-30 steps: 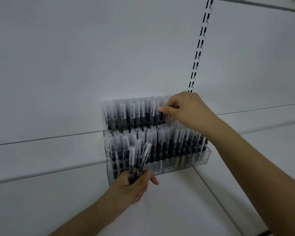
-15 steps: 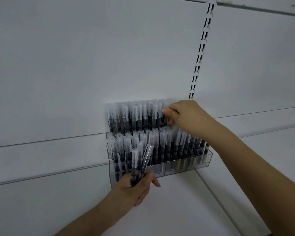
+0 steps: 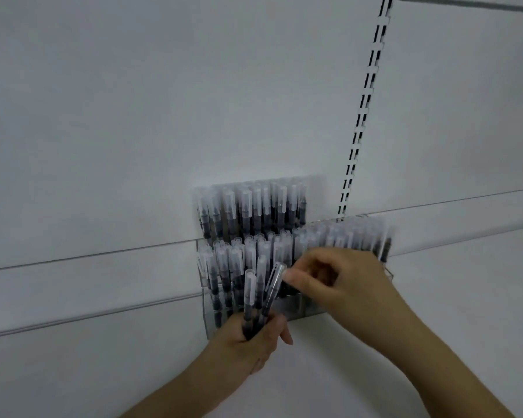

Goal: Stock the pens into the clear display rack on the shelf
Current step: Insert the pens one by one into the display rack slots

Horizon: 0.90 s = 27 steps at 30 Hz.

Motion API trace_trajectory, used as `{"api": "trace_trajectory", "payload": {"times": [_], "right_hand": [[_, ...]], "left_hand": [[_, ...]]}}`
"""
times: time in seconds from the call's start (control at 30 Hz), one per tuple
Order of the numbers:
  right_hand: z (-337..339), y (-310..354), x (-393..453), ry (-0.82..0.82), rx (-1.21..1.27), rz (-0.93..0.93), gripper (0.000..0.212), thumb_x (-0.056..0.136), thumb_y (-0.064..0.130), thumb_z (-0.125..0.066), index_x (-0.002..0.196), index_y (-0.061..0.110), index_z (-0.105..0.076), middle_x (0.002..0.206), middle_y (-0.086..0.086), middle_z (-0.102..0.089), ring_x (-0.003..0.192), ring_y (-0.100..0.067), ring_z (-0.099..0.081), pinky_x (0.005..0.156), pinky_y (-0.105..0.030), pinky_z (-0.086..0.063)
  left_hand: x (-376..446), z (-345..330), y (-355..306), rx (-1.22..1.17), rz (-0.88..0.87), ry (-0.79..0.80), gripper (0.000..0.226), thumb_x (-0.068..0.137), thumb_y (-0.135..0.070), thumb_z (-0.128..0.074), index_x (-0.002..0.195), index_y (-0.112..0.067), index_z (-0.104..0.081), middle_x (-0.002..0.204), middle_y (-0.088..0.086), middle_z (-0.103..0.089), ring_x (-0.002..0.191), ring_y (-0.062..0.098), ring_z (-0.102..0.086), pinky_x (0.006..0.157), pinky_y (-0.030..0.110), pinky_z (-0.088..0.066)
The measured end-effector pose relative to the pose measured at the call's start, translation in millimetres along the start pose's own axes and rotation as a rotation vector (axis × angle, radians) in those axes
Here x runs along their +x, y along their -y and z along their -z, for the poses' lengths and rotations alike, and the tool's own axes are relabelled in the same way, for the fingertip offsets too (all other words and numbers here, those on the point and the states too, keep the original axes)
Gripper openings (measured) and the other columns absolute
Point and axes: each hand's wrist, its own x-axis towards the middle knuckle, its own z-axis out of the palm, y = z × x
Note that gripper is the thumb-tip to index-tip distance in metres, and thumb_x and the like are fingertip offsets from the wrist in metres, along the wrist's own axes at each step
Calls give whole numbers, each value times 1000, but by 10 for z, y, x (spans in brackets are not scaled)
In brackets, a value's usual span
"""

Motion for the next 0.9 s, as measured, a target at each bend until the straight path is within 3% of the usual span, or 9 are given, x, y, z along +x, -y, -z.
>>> {"api": "trace_trajectory", "payload": {"times": [0.1,0.2,0.33,0.43,0.5,0.73,0.9], "right_hand": [[-225,-64,-28,41,24,69,30,80,58,-64,74,30,-71,65,19,-63,69,1,-60,60,-10,-42],[-212,-45,8,-27,188,36,18,86,34,-71,71,24,-70,63,12,-64,58,-2,-59,56,-13,-44],[98,37,97,-392,423,-3,16,90,19,-63,74,15,-61,63,-3,-67,48,-5,-54,47,-18,-41],[444,27,268,-635,454,59,13,96,19,-59,84,14,-59,74,-5,-70,63,-10,-68,54,-26,-48],[595,-18,424,-683,402,84,11,96,17,-57,89,10,-60,80,-6,-70,72,-13,-73,59,-30,-53],[474,-216,792,-357,118,37,12,98,24,-57,92,16,-63,78,5,-73,72,-2,-71,75,-39,-59],[492,-183,935,-250,-48,80,14,99,26,-55,91,15,-60,78,7,-72,69,2,-69,75,-25,-57]], "left_hand": [[0,2,15,24,0,2,33,94,-39,-51,79,-16,-68,49,0,-39,44,11,-33,48,29,-28],[7,-5,12,23,4,-9,36,91,-46,-51,77,-18,-68,48,-2,-40,43,11,-33,48,28,-28],[1,-10,17,41,-6,-5,43,96,-45,-40,78,-17,-67,48,-3,-42,44,11,-33,49,30,-28],[-6,-12,-4,57,-8,-8,43,98,-40,-34,77,-19,-65,49,-1,-41,46,13,-32,51,33,-27],[-3,-17,-25,51,-12,-7,43,98,-39,-34,76,-20,-65,50,1,-41,46,14,-32,51,33,-28],[-7,-22,-28,27,-11,1,42,97,-39,-35,76,-18,-66,49,-1,-41,45,12,-32,49,31,-29],[-2,-17,-26,8,-13,5,43,98,-43,-37,77,-19,-67,49,-1,-41,45,12,-32,49,32,-26]]}}
